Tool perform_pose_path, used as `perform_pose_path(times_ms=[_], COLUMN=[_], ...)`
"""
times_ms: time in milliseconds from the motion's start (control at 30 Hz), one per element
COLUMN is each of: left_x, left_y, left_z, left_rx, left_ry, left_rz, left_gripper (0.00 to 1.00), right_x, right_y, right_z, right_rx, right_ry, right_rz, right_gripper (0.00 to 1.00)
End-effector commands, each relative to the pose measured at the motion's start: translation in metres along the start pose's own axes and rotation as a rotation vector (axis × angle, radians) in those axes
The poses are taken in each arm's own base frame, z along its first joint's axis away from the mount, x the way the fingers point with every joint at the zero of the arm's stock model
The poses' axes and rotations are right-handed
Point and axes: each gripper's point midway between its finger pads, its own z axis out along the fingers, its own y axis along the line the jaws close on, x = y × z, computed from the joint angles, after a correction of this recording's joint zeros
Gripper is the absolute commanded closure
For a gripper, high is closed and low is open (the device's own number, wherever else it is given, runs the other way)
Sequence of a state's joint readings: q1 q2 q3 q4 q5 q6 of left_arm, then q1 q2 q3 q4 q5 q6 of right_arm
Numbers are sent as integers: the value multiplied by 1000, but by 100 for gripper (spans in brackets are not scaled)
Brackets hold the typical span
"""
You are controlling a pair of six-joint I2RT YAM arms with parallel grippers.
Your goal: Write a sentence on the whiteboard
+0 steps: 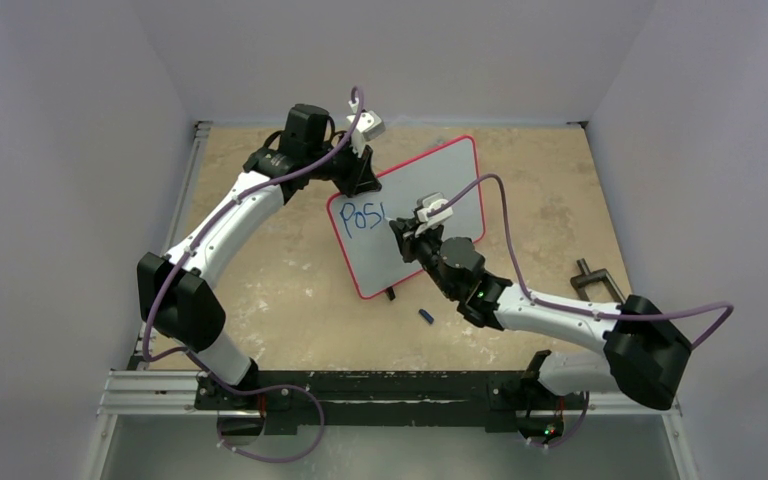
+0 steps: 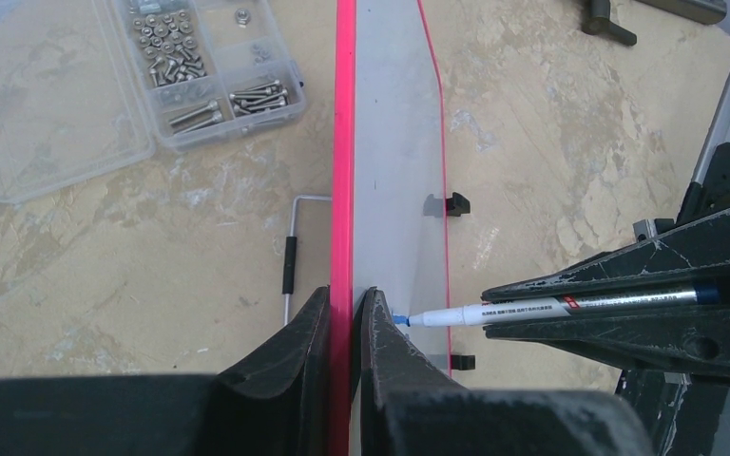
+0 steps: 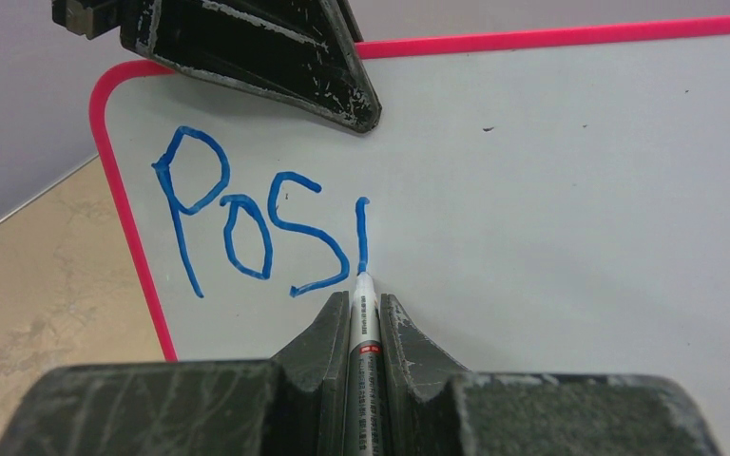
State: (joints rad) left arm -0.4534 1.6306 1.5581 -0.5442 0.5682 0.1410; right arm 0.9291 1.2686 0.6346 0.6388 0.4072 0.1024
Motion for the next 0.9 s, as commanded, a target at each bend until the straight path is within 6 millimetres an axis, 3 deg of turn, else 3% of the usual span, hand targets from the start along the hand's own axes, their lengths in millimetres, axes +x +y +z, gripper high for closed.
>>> perform_pose_path(times_ms=[0, 400, 867], left_x=[46, 46, 45], left_y=[10, 10, 10], left_z=[6, 6, 6], left_rx=[-56, -58, -60], left_ry=[169, 169, 169], left_rz=[23, 26, 28], left_gripper=[100, 100, 100], right_x=[-2, -49, -78], right_y=[-4, -8, 10], right_z=[-5, -16, 6], right_rx=[14, 20, -25], right_ry=[6, -77, -128], right_rz=[10, 24, -23], right_gripper=[100, 100, 100])
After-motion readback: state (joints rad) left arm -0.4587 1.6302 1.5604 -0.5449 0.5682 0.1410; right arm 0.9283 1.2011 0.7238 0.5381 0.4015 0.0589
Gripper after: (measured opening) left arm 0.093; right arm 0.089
